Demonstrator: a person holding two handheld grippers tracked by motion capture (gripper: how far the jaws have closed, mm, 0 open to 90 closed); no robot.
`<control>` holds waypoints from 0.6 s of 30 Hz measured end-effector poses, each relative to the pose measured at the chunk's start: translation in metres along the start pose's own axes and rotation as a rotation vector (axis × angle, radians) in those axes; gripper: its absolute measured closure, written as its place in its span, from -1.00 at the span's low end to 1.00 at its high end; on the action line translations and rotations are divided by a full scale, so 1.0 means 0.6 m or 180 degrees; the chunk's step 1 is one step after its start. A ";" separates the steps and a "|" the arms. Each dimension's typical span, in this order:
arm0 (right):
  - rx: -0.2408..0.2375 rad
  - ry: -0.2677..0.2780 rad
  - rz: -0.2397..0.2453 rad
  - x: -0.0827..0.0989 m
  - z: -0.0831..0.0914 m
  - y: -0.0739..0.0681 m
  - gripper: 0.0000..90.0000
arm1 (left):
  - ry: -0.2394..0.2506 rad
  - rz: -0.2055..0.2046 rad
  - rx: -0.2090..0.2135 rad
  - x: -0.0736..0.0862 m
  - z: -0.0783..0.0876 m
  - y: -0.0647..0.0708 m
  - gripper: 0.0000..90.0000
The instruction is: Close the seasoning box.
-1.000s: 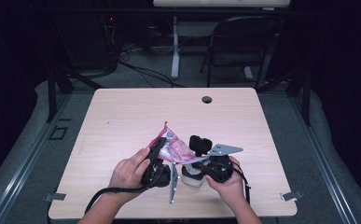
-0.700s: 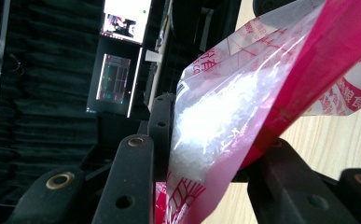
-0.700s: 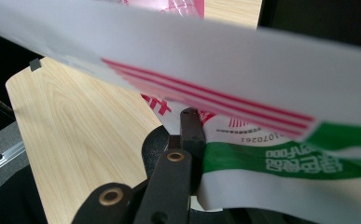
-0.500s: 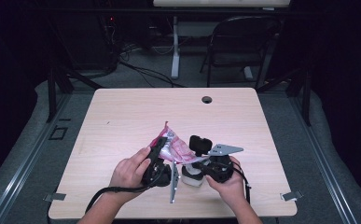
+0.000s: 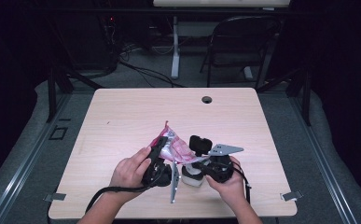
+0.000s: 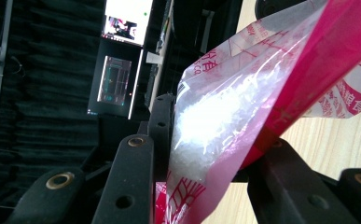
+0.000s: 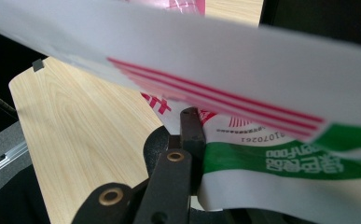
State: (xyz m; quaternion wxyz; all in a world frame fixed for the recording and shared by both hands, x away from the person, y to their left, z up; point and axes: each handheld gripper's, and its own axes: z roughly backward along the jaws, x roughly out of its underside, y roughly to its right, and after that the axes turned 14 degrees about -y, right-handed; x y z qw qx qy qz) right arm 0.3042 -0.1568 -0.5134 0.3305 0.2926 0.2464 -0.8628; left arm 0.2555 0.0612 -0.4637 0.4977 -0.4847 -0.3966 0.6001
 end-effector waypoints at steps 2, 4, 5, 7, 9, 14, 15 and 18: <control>0.0000 0.0001 -0.0001 0.000 0.000 0.000 1.00 | 0.0004 0.0006 -0.0003 0.000 0.000 0.000 0.56; -0.0010 0.0021 -0.0015 0.000 -0.001 0.000 1.00 | 0.0010 0.0011 -0.0002 -0.001 0.001 -0.001 0.56; -0.0011 0.0019 -0.0014 0.000 0.000 0.000 1.00 | 0.0020 0.0016 -0.0008 -0.001 0.000 -0.001 0.56; -0.0022 0.0024 -0.0018 0.000 -0.001 -0.001 1.00 | 0.0020 0.0014 -0.0014 -0.001 0.001 -0.002 0.55; -0.0032 0.0011 -0.0007 0.000 0.000 0.000 1.00 | 0.0014 0.0007 -0.0015 -0.001 0.002 -0.003 0.56; -0.0026 0.0017 -0.0009 -0.001 -0.001 -0.001 1.00 | 0.0021 0.0015 -0.0014 0.000 0.002 -0.003 0.56; -0.0028 0.0017 -0.0009 -0.001 -0.001 -0.002 1.00 | 0.0023 0.0018 -0.0014 0.000 0.002 -0.004 0.55; -0.0033 0.0015 -0.0011 -0.001 -0.002 -0.002 1.00 | 0.0022 0.0018 -0.0010 0.000 0.002 -0.004 0.56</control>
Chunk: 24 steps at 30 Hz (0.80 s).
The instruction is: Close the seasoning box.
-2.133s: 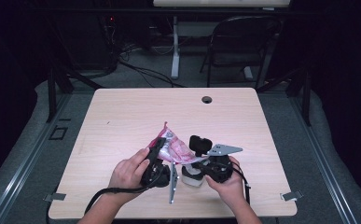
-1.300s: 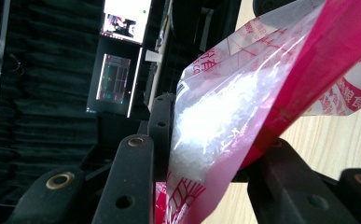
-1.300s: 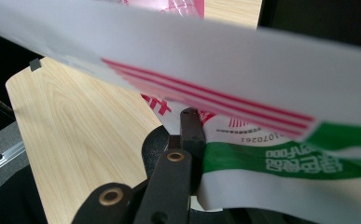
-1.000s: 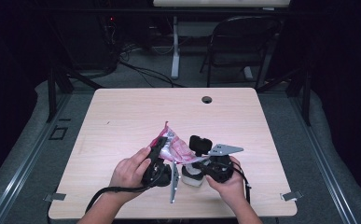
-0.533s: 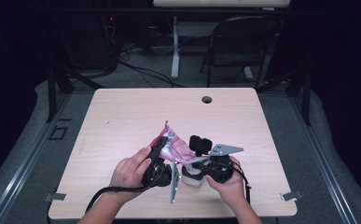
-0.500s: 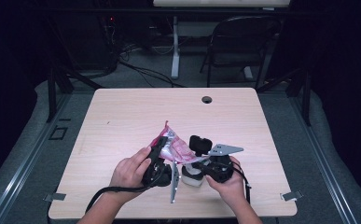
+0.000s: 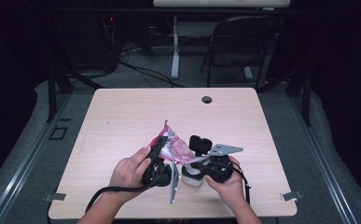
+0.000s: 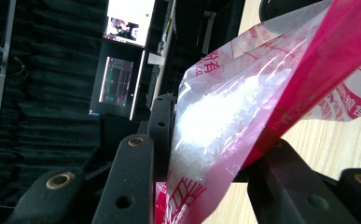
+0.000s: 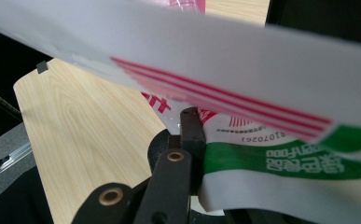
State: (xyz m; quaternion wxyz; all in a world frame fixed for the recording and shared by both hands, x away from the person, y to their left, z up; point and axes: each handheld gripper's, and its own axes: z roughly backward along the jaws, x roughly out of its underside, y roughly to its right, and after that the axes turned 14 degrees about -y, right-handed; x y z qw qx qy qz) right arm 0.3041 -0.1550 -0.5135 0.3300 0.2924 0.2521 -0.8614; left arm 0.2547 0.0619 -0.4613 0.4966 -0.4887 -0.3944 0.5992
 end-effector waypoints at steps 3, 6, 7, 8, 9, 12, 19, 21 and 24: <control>0.0001 0.0000 0.0004 0.000 0.000 0.000 1.00 | -0.0004 -0.0002 -0.0003 0.000 0.001 -0.001 0.56; -0.0005 0.0018 -0.0009 0.000 -0.001 -0.001 1.00 | -0.0001 0.0001 -0.0004 0.000 0.001 -0.001 0.56; -0.0005 0.0017 -0.0006 0.000 -0.001 -0.001 1.00 | -0.0012 0.0004 0.0007 0.000 0.001 -0.001 0.56; -0.0008 0.0014 -0.0002 0.000 -0.001 -0.001 1.00 | -0.0001 -0.0001 -0.0006 0.000 0.001 -0.001 0.56; -0.0003 0.0016 -0.0006 0.000 -0.001 -0.001 1.00 | -0.0002 -0.0001 -0.0006 0.000 0.001 -0.001 0.56; -0.0004 0.0017 -0.0008 0.000 -0.001 -0.001 1.00 | 0.0003 0.0003 -0.0006 -0.001 0.001 -0.001 0.56; -0.0007 0.0015 -0.0007 0.000 -0.001 -0.001 1.00 | -0.0013 0.0008 0.0016 -0.002 0.002 -0.001 0.56; -0.0008 0.0015 -0.0006 0.000 -0.001 -0.001 1.00 | 0.0001 -0.0003 -0.0008 -0.001 0.001 -0.002 0.56; -0.0008 0.0014 -0.0002 0.000 -0.001 -0.001 1.00 | -0.0012 0.0007 0.0011 -0.002 0.002 -0.002 0.55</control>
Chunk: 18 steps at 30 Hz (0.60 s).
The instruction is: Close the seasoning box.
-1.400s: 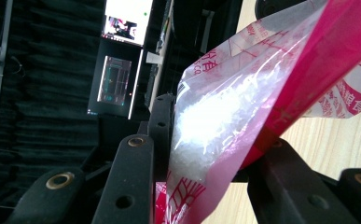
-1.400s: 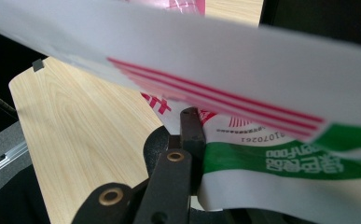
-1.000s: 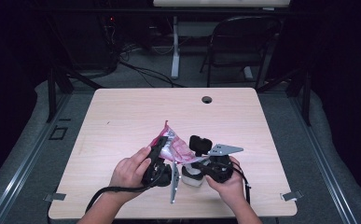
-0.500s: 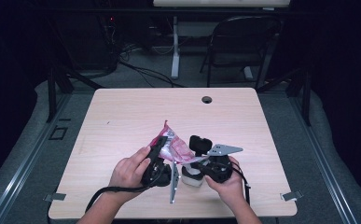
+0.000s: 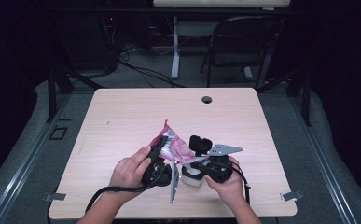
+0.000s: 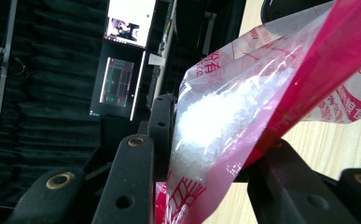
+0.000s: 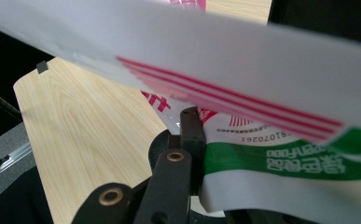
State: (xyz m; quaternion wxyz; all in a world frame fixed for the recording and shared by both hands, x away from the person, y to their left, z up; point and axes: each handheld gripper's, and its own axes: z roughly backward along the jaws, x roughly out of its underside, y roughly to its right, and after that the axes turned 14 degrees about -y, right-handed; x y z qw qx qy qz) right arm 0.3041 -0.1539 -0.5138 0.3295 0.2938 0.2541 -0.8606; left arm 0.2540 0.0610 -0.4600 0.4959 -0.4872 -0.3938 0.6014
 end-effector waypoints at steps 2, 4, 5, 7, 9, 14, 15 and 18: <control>-0.0003 0.0000 -0.0001 0.000 0.000 0.000 1.00 | 0.0015 -0.0002 -0.0014 -0.001 0.000 -0.001 0.56; -0.0001 -0.0002 0.0001 0.000 0.000 0.000 1.00 | 0.0021 -0.0004 -0.0015 -0.001 -0.001 -0.001 0.56; -0.0001 -0.0003 0.0003 0.000 0.000 0.000 1.00 | 0.0023 -0.0005 -0.0017 -0.001 -0.001 -0.001 0.56; -0.0003 -0.0001 -0.0001 0.000 0.000 0.000 1.00 | 0.0026 0.0001 -0.0017 -0.001 -0.001 -0.001 0.56; -0.0003 0.0001 -0.0003 0.000 0.000 0.000 1.00 | 0.0027 -0.0003 -0.0019 -0.001 -0.001 -0.001 0.56; 0.0003 0.0000 -0.0005 0.000 0.000 0.000 1.00 | 0.0021 0.0005 -0.0012 -0.001 -0.001 -0.001 0.56; 0.0003 -0.0002 -0.0004 0.000 0.001 0.000 1.00 | 0.0025 0.0009 -0.0009 -0.001 -0.001 -0.001 0.56; 0.0003 -0.0002 -0.0004 0.000 0.001 0.000 1.00 | 0.0037 0.0006 -0.0018 -0.001 -0.001 -0.002 0.56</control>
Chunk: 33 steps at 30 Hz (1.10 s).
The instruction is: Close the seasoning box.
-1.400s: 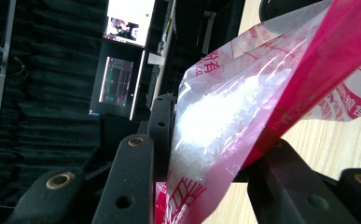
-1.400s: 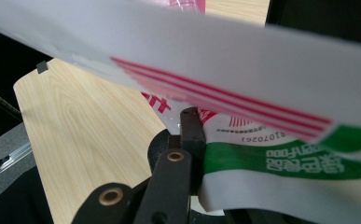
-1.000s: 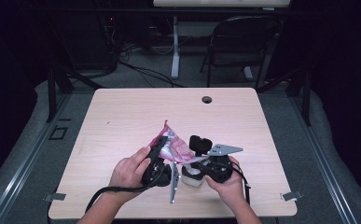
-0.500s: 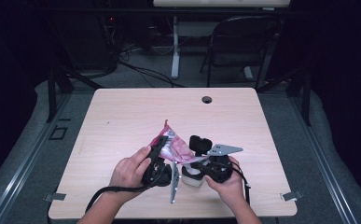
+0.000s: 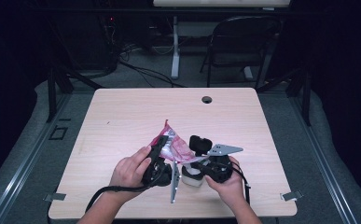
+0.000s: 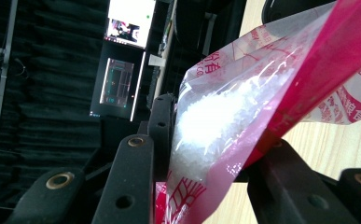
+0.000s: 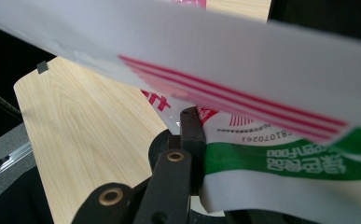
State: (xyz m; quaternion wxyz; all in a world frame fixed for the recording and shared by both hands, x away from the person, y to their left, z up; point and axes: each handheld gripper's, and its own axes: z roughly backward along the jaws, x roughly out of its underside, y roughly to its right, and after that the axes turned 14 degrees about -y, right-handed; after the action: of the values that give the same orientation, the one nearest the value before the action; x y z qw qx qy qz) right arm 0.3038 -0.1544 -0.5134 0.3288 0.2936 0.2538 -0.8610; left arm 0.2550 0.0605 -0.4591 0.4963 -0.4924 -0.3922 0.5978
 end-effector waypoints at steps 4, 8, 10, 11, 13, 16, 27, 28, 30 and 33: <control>-0.0001 -0.0002 0.0000 0.000 0.000 0.000 1.00 | -0.0005 -0.0003 0.0001 0.000 0.000 0.000 0.56; -0.0003 0.0001 0.0005 0.000 0.000 0.000 1.00 | -0.0001 0.0007 0.0008 0.000 -0.001 -0.001 0.56; 0.0005 -0.0001 0.0002 0.000 0.001 0.000 1.00 | -0.0004 0.0007 0.0013 0.000 -0.001 0.000 0.56; 0.0009 0.0001 0.0001 0.000 0.001 0.000 1.00 | -0.0001 -0.0004 0.0007 0.000 -0.001 -0.001 0.56; 0.0009 0.0005 0.0000 0.000 0.001 0.000 1.00 | -0.0009 -0.0001 0.0018 -0.001 0.000 -0.001 0.56; 0.0005 0.0000 0.0004 0.000 0.002 0.001 1.00 | -0.0005 0.0007 0.0031 -0.001 -0.002 -0.001 0.56; 0.0039 -0.0009 0.0016 0.002 0.006 0.003 1.00 | -0.0012 0.0011 0.0048 0.000 -0.002 -0.001 0.56; 0.0040 -0.0007 0.0018 0.002 0.006 0.002 1.00 | -0.0017 0.0017 0.0051 0.000 -0.002 -0.001 0.56; 0.0051 -0.0011 0.0027 0.002 0.006 0.002 1.00 | -0.0018 0.0045 0.0062 0.003 -0.004 0.000 0.56; 0.0056 -0.0001 0.0027 0.001 0.007 0.002 1.00 | -0.0041 0.0093 0.0086 0.009 -0.006 0.002 0.56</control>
State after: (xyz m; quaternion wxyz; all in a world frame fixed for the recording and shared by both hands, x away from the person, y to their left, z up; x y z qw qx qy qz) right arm 0.3030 -0.1582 -0.5116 0.3299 0.2974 0.2448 -0.8618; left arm 0.2581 0.0656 -0.4621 0.4917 -0.4875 -0.3800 0.6134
